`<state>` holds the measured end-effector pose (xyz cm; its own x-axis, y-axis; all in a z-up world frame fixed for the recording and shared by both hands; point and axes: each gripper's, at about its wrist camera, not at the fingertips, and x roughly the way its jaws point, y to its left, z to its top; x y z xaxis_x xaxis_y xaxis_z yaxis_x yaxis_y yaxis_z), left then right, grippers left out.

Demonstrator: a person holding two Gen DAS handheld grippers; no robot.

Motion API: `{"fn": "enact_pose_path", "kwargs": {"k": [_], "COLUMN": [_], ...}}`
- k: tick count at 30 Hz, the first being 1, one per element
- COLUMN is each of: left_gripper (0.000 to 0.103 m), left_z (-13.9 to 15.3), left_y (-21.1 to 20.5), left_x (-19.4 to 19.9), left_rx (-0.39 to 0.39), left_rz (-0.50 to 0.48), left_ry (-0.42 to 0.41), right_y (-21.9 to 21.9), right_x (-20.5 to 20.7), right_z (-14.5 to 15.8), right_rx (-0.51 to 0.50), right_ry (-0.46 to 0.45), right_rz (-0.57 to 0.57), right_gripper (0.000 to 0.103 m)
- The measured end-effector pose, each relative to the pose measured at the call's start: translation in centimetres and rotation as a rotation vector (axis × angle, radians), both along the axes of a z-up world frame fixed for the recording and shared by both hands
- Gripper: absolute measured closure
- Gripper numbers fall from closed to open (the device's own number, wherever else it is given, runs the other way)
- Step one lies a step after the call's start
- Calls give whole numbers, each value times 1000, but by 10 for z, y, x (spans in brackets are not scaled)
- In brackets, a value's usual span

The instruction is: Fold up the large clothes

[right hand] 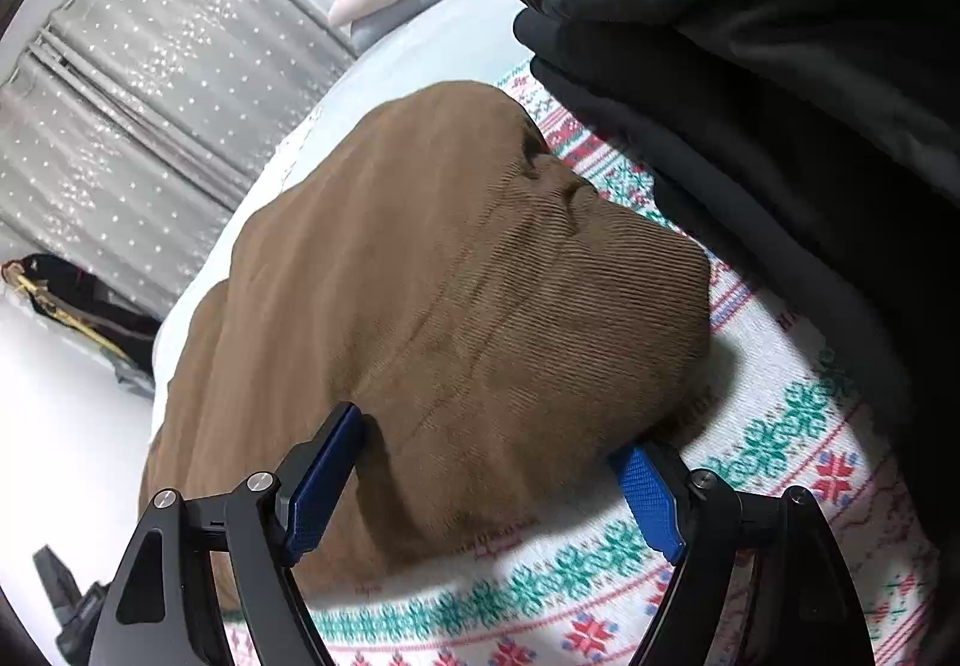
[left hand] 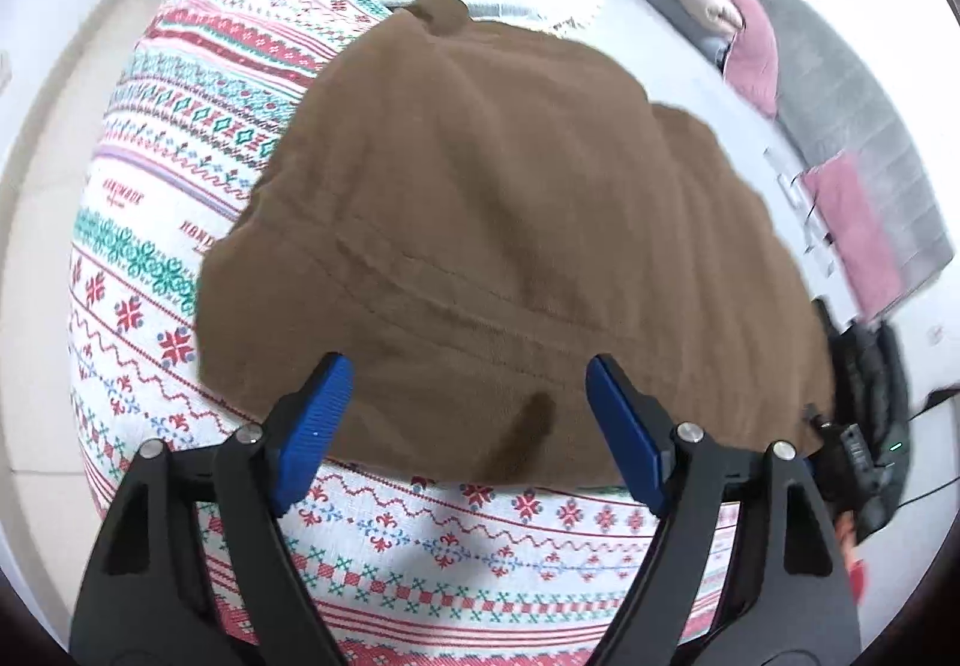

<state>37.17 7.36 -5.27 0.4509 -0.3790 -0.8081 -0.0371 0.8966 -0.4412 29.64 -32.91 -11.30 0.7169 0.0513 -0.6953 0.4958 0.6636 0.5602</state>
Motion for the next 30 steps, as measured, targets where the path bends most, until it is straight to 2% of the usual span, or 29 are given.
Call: {"fn": "enact_pose_path", "kwargs": {"k": [3, 6, 8, 10, 12, 15, 16, 18, 20, 21, 22, 24, 25, 27, 30], "left_gripper": [21, 24, 24, 24, 24, 24, 24, 24, 24, 24, 24, 24, 24, 24, 24], "left_z": [1, 2, 5, 7, 2, -16, -23, -30, -29, -25, -20, -16, -16, -18, -13], "left_y": [10, 16, 23, 31, 39, 55, 65, 82, 91, 97, 103, 112, 119, 132, 148], "left_x": [-2, -4, -5, -7, -6, -3, -3, -4, -4, -4, -5, -7, -8, -11, -17], "left_rx": [-53, -57, -57, -68, -48, -7, -30, -131, -160, -135, -77, 14, 17, -41, -135], "left_rz": [18, 23, 47, 70, 85, 136, 161, 182, 193, 212, 236, 270, 281, 297, 317], "left_ry": [8, 6, 6, -4, 6, 69, 92, 93, 98, 92, 91, 103, 108, 118, 110], "right_y": [-6, -4, 0, 5, 8, 8, 6, 5, 8, 10, 12, 19, 27, 46, 93], "right_x": [0, 5, 7, 4, 2, 6, 5, 4, 6, 7, 8, 12, 15, 22, 34], "right_z": [-4, -2, 4, 17, 25, 16, 9, 6, 15, 20, 27, 41, 49, 68, 101], "right_rx": [50, 46, 33, -3, -32, -43, -30, -30, -67, -76, -89, -133, -181, -307, -556], "right_ry": [-30, -14, 0, -13, -31, 1, 13, 7, 17, 18, 16, 3, 0, -15, -70], "right_rz": [-60, -116, -143, -165, -172, -181, -184, -181, -177, -181, -188, -200, -201, -193, -151], "right_gripper": [20, 21, 30, 52, 60, 67, 68, 70, 72, 75, 77, 79, 81, 82, 83]}}
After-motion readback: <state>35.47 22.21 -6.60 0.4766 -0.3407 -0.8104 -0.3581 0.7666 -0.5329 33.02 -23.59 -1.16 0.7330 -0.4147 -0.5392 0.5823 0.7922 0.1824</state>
